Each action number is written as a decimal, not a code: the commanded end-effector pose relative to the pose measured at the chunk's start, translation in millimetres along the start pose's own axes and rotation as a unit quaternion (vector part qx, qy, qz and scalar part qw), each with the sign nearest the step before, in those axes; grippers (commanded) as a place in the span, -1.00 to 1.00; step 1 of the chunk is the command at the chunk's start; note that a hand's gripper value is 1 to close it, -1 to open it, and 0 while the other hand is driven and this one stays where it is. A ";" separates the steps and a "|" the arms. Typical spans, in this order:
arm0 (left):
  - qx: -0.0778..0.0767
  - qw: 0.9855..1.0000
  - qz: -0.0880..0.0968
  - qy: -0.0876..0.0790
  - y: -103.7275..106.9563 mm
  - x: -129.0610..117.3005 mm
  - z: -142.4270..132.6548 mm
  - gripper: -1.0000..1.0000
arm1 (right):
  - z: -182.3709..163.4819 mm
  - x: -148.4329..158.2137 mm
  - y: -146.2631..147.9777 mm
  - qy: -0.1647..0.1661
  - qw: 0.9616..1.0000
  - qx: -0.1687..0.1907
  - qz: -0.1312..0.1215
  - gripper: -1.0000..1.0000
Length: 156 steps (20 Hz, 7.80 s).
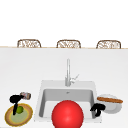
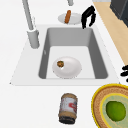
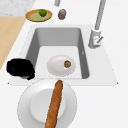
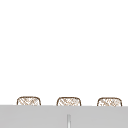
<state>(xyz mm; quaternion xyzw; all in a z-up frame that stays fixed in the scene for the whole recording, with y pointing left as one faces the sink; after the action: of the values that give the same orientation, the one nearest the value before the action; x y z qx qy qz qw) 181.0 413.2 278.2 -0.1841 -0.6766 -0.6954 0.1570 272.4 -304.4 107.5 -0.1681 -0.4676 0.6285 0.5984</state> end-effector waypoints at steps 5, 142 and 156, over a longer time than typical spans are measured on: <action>-0.009 0.995 0.091 -0.025 -20.1 -5.0 1.6 -1.00 | 0.0 0.0 0.0 0.000 1.000 0.000 0.000 0.00; 0.058 0.990 0.083 -0.094 -161.9 -458.4 -354.9 1.00 | 0.0 0.0 0.0 0.000 1.000 0.000 0.000 0.00; 0.074 0.985 0.093 -0.122 -122.9 -390.3 -333.8 -1.00 | 0.0 0.0 0.0 0.000 1.000 0.000 0.000 0.00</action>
<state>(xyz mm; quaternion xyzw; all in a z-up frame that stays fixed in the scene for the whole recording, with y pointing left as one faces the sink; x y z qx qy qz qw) 455.7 71.4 -34.1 -0.3344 -0.7148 -0.5910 0.1674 272.4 -304.4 107.5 -0.1681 -0.4676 0.6285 0.5984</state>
